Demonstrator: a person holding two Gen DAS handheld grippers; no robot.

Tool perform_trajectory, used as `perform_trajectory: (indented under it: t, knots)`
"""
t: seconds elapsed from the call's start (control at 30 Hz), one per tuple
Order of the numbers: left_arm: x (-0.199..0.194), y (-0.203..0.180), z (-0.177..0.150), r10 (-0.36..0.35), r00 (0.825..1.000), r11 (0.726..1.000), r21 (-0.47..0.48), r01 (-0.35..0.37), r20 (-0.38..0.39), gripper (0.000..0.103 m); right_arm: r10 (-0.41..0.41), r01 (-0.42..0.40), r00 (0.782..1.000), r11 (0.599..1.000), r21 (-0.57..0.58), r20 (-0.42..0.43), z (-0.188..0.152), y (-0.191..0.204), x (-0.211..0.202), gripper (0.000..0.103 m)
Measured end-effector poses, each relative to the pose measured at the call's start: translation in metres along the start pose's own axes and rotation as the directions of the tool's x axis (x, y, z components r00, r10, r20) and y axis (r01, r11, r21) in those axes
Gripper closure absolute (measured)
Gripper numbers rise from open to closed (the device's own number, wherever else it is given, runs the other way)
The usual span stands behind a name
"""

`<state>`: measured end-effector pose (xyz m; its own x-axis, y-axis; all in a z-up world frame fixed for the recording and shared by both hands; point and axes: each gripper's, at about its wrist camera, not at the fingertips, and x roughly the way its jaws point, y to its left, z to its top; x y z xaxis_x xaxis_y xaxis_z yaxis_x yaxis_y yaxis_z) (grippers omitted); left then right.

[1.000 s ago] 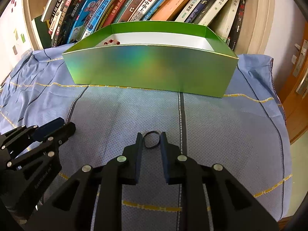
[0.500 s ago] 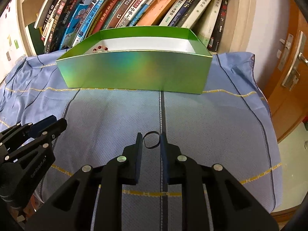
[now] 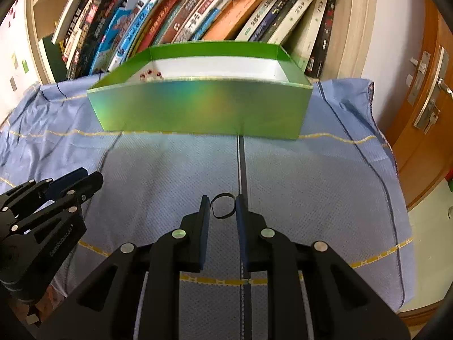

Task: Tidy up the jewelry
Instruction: 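Carry both rings into the green box and open both tools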

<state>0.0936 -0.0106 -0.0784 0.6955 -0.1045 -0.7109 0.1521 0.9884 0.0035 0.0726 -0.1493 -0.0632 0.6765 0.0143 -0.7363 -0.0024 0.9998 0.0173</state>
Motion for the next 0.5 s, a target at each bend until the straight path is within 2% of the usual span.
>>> perform_trajectory:
  t: [0.17,0.33,0.43,0.5]
  knots:
    - [-0.019,-0.001,0.029,-0.026,0.997,1.0,0.016,0.025,0.075,0.082,0.004,-0.003,0.995,1.0,-0.014,0.104,0.039,-0.004,-0.029,0.084]
    - [-0.04,0.0,0.088,-0.041,0.982,0.999,0.03,0.036,0.185,0.082,-0.005,0.005,0.979,1.0,0.0,0.203,0.095,-0.016,-0.051,0.084]
    - [-0.044,0.002,0.128,-0.017,0.972,0.999,0.032,0.01,0.233,0.082,0.035,-0.041,0.977,0.999,0.028,0.212,0.133,-0.027,-0.049,0.084]
    - [-0.033,0.002,0.155,-0.033,0.976,0.999,0.043,0.025,0.215,0.082,0.047,-0.059,0.98,0.997,0.057,0.194,0.15,-0.033,-0.039,0.084]
